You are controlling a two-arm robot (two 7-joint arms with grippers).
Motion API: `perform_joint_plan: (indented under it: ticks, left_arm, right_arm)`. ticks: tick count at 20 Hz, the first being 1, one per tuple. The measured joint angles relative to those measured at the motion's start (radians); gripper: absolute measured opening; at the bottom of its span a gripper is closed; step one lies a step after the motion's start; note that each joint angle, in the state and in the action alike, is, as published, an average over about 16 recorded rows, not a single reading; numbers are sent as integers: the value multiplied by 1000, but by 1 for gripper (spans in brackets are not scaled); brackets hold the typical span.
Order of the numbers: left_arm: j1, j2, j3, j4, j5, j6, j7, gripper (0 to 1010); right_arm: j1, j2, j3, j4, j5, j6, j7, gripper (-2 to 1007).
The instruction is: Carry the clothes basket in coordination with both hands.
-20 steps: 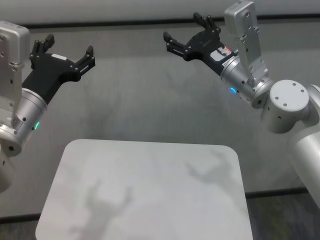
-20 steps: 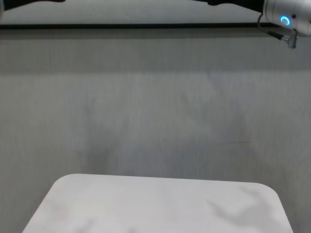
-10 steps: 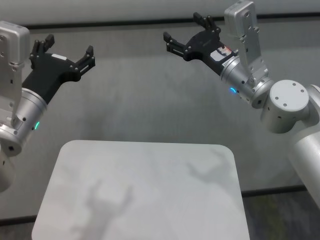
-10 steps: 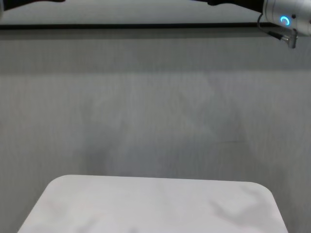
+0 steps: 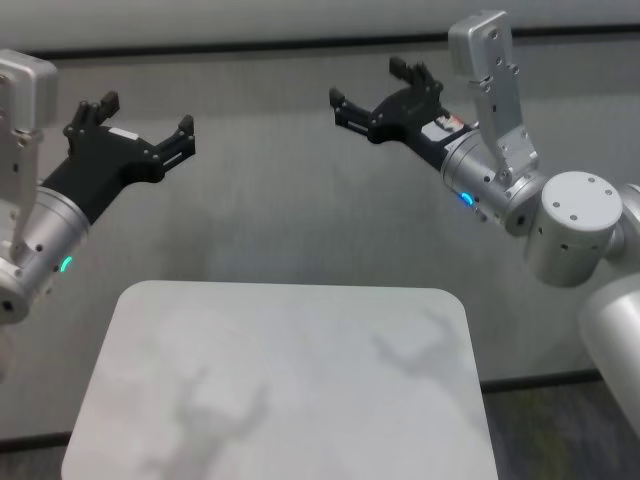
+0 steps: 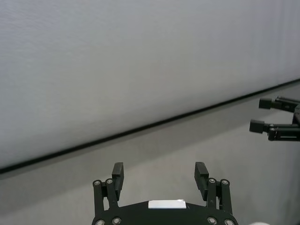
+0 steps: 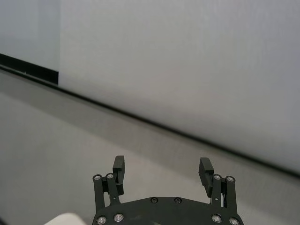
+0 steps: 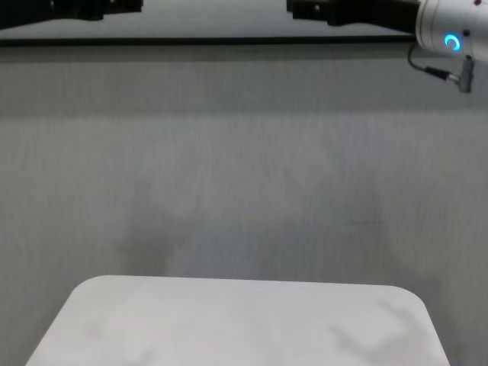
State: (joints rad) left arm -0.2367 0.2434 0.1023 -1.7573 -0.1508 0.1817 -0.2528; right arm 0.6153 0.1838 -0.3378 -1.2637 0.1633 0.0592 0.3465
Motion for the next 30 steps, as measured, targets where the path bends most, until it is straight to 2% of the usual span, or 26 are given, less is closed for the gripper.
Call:
perform_joint_plan:
  ticks: [6, 9, 12, 19, 30]
  left_arm:
    - [16, 42, 4, -34, -54, 69, -51, 1002]
    - [22, 62, 8, -48, -77, 96, -73, 1002]
    - [28, 80, 13, -60, -95, 116, -88, 1002]
    - [35, 112, 24, -79, -118, 143, -99, 1002]
    - [39, 139, 40, -95, -118, 149, -94, 1002]
  right_arm:
    - [-69, 8, 7, -110, 46, 127, -11, 1001]
    - [-96, 13, 7, -155, 67, 169, -13, 1001]
    - [-118, 18, 5, -191, 85, 197, -16, 1002]
    - [-144, 33, -3, -239, 110, 222, -24, 1002]
    - [-149, 47, -19, -257, 118, 224, -38, 1001]
